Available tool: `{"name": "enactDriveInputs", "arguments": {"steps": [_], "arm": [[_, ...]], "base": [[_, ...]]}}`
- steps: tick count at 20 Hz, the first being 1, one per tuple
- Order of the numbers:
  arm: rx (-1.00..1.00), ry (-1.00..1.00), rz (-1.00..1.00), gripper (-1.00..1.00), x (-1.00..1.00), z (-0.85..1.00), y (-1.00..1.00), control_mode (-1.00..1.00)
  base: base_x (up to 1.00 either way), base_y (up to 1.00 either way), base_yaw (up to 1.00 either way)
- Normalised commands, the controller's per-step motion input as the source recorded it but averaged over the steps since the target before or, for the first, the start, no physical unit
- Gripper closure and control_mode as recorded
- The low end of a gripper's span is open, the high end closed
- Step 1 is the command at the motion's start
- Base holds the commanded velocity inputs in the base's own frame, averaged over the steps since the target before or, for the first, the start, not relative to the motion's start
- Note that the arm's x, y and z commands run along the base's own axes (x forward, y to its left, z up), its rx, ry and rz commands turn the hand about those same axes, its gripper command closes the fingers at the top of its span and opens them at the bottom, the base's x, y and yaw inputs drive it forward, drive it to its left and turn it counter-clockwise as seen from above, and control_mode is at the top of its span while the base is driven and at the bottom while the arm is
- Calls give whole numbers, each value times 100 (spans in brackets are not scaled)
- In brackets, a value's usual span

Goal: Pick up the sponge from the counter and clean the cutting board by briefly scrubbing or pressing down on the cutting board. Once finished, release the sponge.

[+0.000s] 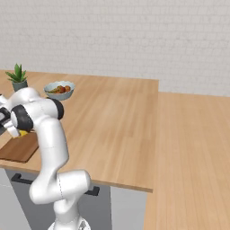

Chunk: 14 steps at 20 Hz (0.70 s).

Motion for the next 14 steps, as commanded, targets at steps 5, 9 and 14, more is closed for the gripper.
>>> {"name": "enactDriveInputs", "arguments": {"steps": [5,9,14], "arm": [[0,0,-3,100,-100,-14,0,-100],[1,4,-2,100,-100,0,0,-100],[1,2,-1,100,-100,0,-1,-100]], "base": [[0,0,0],[0,0,0],[0,0,0]]}}
